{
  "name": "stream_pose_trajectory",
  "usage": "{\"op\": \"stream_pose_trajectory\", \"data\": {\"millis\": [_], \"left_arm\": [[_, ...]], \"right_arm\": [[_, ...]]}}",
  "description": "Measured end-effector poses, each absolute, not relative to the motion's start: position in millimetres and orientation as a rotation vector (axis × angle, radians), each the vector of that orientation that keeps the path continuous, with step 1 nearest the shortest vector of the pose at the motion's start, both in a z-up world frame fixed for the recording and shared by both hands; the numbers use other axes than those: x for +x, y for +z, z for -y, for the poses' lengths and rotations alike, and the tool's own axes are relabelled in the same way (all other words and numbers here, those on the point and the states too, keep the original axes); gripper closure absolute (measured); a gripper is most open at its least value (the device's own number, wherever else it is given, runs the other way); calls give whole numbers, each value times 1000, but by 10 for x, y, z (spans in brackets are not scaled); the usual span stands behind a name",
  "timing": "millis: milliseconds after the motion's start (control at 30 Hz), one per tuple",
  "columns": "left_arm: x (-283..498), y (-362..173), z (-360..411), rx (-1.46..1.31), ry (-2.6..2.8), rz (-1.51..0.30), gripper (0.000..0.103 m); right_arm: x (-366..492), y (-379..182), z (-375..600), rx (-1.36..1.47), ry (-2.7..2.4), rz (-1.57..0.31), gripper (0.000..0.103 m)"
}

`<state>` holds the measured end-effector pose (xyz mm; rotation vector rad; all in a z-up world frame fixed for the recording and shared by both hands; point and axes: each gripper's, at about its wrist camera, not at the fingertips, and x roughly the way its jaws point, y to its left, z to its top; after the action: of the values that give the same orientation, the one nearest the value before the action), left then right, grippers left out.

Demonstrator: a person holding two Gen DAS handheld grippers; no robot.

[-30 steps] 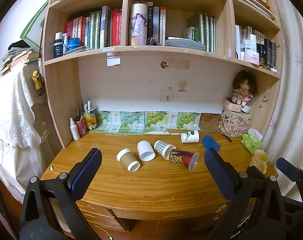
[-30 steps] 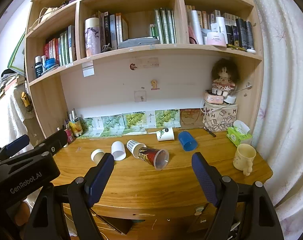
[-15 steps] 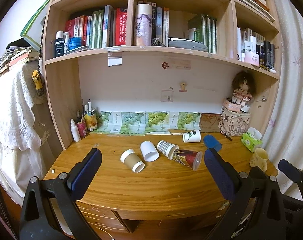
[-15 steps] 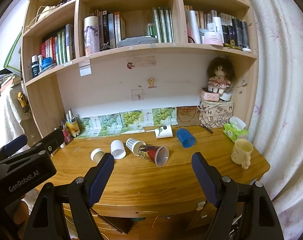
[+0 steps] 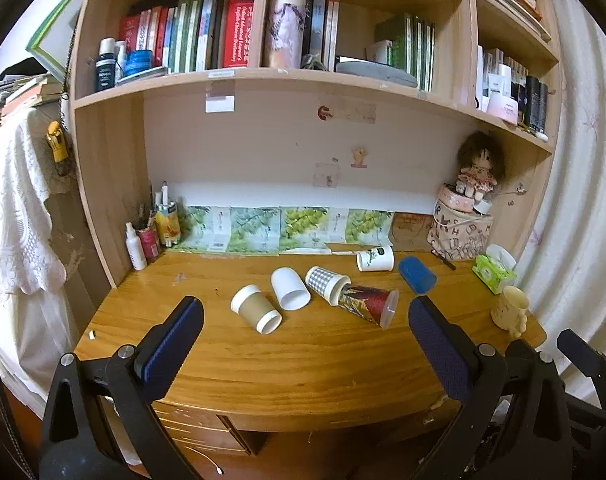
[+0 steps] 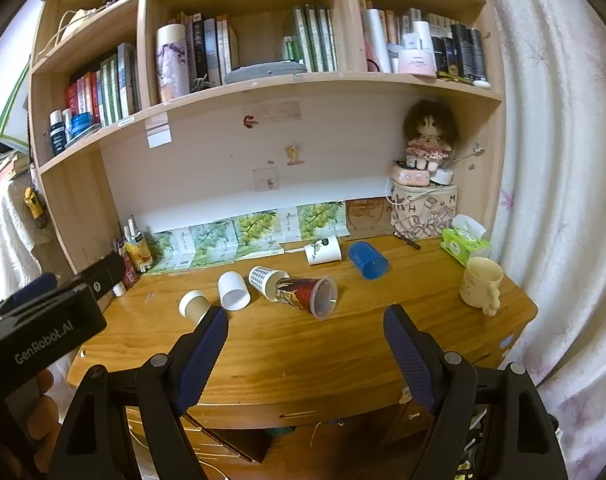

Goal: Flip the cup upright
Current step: 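Move the left tool down toward the white panda-print cup lying sideways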

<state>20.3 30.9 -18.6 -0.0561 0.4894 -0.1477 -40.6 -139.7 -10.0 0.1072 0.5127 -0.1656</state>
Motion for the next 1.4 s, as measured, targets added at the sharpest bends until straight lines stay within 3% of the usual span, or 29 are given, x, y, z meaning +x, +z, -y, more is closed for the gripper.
{"op": "stream_pose_trajectory", "data": {"millis": [600,1400], "left_arm": [[725,-300,-160,-56,-136,-578,1],[2430,-304,739,111,-145,-677,1]], "right_arm": [[32,-278,1783,231,-151,-584,22],[1991,-577,2608,370,-12,-748,22]]}}
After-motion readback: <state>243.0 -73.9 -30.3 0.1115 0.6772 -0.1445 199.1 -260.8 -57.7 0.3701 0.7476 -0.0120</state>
